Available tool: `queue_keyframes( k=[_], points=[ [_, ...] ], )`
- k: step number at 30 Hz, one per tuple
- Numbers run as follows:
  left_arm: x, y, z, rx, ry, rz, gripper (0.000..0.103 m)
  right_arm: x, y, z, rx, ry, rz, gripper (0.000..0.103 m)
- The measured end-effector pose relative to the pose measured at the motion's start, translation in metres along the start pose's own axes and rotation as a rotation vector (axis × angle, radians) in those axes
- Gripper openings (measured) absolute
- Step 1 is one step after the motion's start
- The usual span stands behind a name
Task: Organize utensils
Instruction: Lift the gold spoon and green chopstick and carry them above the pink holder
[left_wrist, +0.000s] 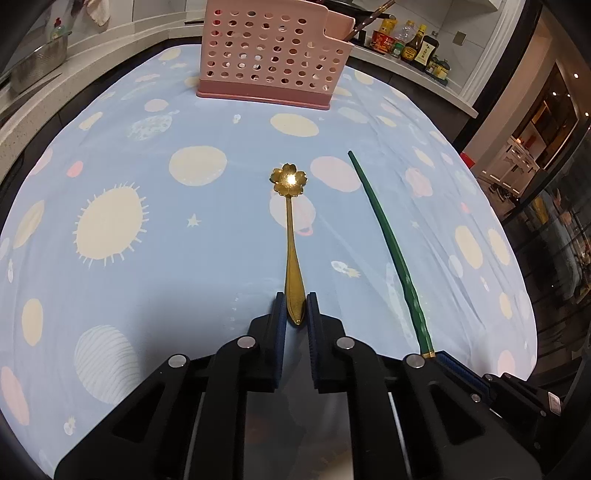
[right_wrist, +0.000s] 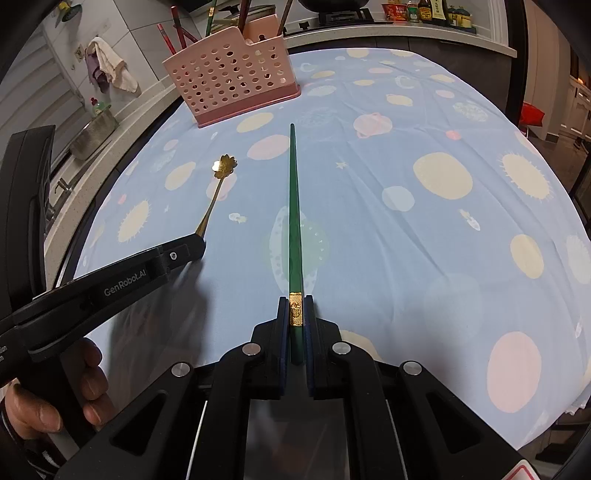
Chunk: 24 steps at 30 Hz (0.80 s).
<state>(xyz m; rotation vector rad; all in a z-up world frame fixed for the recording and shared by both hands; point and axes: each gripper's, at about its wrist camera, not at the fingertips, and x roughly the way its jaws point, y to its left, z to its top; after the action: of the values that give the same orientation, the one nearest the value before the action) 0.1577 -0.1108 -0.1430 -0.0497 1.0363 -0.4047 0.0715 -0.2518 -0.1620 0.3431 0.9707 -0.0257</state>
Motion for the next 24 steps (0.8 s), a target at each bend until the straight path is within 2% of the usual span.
queue_keyframes(
  k=[7,17,24],
  points=[
    [-0.013,0.006,0.001,-0.019,-0.011,-0.013,0.01,-0.004,-0.002,0.0,0.009,-0.008,0.0,0.007],
    [-0.062,0.022,0.016,-0.051,-0.118,0.005,0.01,-0.019,0.002,0.003,0.007,-0.044,0.013,0.007],
    [-0.078,0.032,0.028,-0.061,-0.163,0.021,0.009,-0.03,0.01,0.008,-0.005,-0.065,0.029,0.007]
  ],
)
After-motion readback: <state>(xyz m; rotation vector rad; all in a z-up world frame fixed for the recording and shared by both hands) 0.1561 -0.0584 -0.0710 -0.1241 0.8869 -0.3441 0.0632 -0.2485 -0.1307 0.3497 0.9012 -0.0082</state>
